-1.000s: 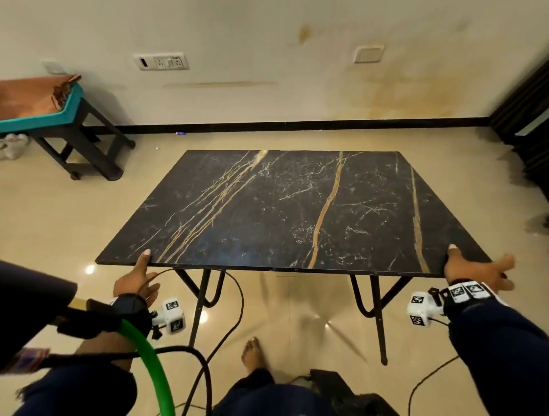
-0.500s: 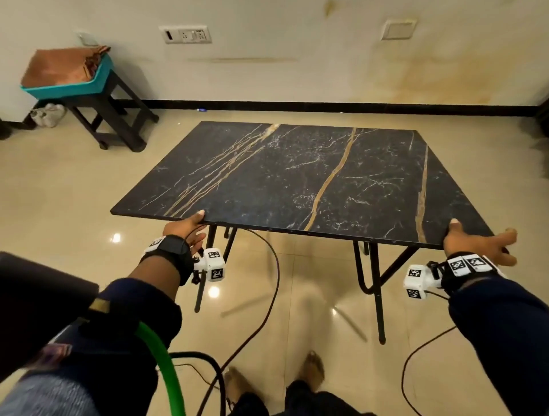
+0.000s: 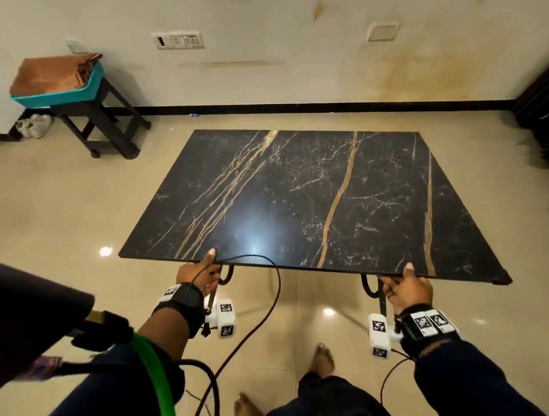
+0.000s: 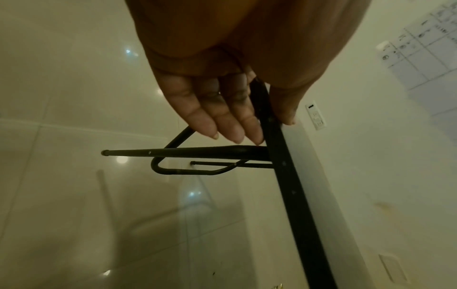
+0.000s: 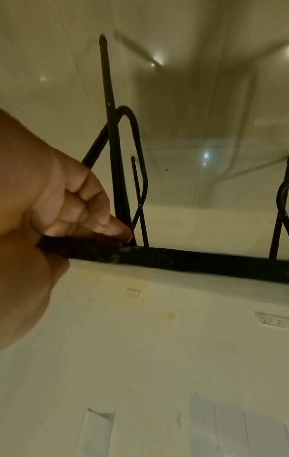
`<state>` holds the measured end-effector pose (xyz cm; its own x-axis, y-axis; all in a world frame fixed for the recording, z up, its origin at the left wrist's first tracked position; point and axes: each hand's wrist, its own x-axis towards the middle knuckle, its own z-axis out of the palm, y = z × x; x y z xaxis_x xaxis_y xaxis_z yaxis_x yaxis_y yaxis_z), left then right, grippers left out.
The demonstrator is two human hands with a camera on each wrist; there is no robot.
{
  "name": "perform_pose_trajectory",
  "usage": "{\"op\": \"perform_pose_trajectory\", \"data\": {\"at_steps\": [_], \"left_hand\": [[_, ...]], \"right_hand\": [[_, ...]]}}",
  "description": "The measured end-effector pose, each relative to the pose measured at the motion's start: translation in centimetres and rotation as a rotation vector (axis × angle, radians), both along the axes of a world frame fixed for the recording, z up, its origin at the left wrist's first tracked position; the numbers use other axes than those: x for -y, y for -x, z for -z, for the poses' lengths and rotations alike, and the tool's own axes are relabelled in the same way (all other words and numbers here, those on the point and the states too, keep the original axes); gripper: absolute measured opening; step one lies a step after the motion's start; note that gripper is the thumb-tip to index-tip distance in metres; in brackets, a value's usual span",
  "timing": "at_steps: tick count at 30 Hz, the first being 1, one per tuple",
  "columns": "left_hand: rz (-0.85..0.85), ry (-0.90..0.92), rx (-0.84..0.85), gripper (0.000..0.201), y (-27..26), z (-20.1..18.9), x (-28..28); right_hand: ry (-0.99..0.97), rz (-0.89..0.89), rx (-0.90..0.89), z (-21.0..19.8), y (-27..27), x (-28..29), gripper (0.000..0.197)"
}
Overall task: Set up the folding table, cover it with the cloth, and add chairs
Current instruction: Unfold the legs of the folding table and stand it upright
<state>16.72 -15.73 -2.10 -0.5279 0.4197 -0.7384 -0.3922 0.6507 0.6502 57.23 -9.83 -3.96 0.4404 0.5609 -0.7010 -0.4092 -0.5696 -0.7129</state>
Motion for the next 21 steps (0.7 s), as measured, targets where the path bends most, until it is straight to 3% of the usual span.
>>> {"op": "perform_pose_trajectory", "data": {"at_steps": [8, 12, 17, 21], "left_hand": [[-0.03, 0.009, 0.115, 0.027, -0.5, 3.0, 4.6], [-0.039, 0.025, 0.141, 0.03, -1.6, 3.5, 6.1], [-0.041, 0.066, 0.225, 0.049, -2.6, 4.3, 8.3], [-0.093, 0.129, 0.24, 0.048, -3.0, 5.6, 11.0]], "right_hand": [[0.222, 0.022, 0.091, 3.2, -1.5, 3.3, 0.033], [0.318, -0.105, 0.124, 3.8, -2.5, 4.4, 0.034], [0.302, -0.219, 0.131, 5.6, -4.1, 6.2, 0.01], [0.444, -0.343, 0.133, 4.3, -3.7, 9.6, 0.027]]}}
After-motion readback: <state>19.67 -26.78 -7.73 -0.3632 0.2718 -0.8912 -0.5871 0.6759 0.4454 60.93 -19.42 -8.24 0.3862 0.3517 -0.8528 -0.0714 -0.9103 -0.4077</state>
